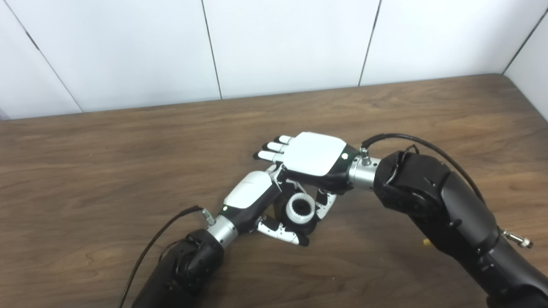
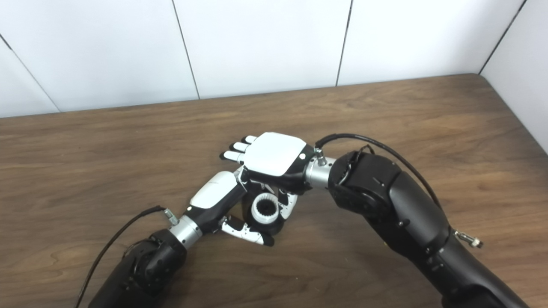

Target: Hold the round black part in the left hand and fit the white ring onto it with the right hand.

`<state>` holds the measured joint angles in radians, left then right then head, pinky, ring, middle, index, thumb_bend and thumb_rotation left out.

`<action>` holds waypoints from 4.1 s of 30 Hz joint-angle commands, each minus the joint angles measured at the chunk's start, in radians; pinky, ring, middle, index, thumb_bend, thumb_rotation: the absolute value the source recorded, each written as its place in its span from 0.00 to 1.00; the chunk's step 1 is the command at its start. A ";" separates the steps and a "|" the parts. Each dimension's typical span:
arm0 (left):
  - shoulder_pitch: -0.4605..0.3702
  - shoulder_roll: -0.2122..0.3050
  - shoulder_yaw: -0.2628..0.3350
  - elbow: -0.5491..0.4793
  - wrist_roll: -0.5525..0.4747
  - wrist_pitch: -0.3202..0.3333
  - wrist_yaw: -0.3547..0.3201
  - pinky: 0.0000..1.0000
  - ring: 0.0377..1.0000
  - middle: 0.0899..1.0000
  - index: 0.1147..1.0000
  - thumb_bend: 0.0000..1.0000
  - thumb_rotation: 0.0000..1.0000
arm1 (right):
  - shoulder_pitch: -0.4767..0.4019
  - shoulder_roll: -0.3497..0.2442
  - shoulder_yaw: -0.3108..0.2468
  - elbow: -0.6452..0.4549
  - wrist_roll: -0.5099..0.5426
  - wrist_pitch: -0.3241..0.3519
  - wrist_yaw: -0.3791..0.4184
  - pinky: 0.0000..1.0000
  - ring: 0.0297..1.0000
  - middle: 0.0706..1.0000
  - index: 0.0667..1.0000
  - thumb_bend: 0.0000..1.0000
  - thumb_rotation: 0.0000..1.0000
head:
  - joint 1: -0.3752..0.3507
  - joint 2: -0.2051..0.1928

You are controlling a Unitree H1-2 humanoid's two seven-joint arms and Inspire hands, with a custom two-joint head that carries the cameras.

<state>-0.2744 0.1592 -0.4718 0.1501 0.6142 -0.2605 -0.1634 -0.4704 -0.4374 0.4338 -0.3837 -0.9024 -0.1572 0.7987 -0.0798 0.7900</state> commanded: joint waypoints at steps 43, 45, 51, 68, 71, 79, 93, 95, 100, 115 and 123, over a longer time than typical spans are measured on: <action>-0.013 -0.017 -0.024 -0.005 0.007 -0.023 0.031 1.00 0.93 0.88 0.41 0.51 0.04 | -0.023 -0.005 -0.001 -0.013 0.005 0.003 0.031 1.00 1.00 0.99 0.45 0.51 0.14 | -0.003 -0.011; -0.012 -0.017 -0.023 -0.004 0.005 -0.022 0.030 1.00 0.93 0.88 0.41 0.51 0.04 | -0.022 -0.004 -0.003 -0.015 0.005 0.007 0.032 1.00 1.00 0.99 0.45 0.51 0.14 | -0.005 -0.013; -0.013 -0.016 -0.024 0.000 0.007 -0.025 0.033 1.00 0.92 0.88 0.41 0.52 0.04 | -0.020 -0.007 -0.010 -0.019 0.008 0.002 0.023 1.00 1.00 0.98 0.45 0.51 0.14 | -0.005 -0.017; -0.013 -0.014 -0.025 0.001 0.004 -0.029 0.033 1.00 0.92 0.87 0.41 0.51 0.05 | -0.014 -0.009 -0.035 -0.028 0.027 0.015 0.021 1.00 1.00 0.99 0.46 0.52 0.17 | -0.004 -0.020; -0.011 -0.015 -0.024 -0.001 0.002 -0.028 0.033 1.00 0.92 0.87 0.41 0.51 0.04 | -0.014 -0.007 -0.036 -0.037 0.030 0.029 0.038 1.00 1.00 1.00 0.54 0.65 0.28 | -0.003 -0.020; -0.011 -0.013 -0.026 0.000 0.007 -0.025 0.031 1.00 0.92 0.87 0.41 0.52 0.05 | -0.014 0.000 -0.041 -0.049 0.045 0.062 0.075 1.00 1.00 1.00 0.65 0.85 0.44 | -0.001 -0.022; -0.013 -0.012 -0.026 0.014 0.001 -0.050 0.037 1.00 0.93 0.88 0.41 0.51 0.04 | -0.015 0.000 -0.044 -0.062 0.062 0.094 0.098 1.00 1.00 1.00 0.76 0.93 0.46 | 0.001 -0.025; -0.013 -0.012 -0.026 0.018 0.003 -0.056 0.040 1.00 0.93 0.88 0.41 0.51 0.04 | -0.017 -0.001 -0.044 -0.061 0.061 0.094 0.101 1.00 1.00 1.00 0.76 0.94 0.46 | 0.001 -0.026; -0.015 -0.015 -0.024 0.030 0.005 -0.069 0.048 1.00 0.93 0.90 0.41 0.51 0.04 | -0.020 -0.001 -0.052 -0.062 0.067 0.099 0.097 1.00 1.00 1.00 0.78 0.96 0.47 | -0.001 -0.031; -0.014 -0.021 -0.022 0.023 0.005 -0.044 0.031 1.00 0.93 0.90 0.41 0.51 0.04 | -0.034 -0.002 -0.081 -0.090 0.081 0.105 0.089 1.00 1.00 1.00 0.85 1.00 0.52 | 0.000 -0.038; -0.014 -0.025 -0.016 0.031 -0.003 -0.044 0.033 1.00 0.92 0.89 0.41 0.52 0.04 | -0.055 -0.008 -0.101 -0.103 0.100 0.107 0.086 1.00 1.00 1.00 0.85 1.00 0.53 | 0.000 -0.041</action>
<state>-0.2777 0.1414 -0.4886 0.1765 0.6122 -0.2949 -0.1345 -0.4769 -0.4379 0.3565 -0.4460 -0.8134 -0.0533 0.9058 -0.0798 0.7486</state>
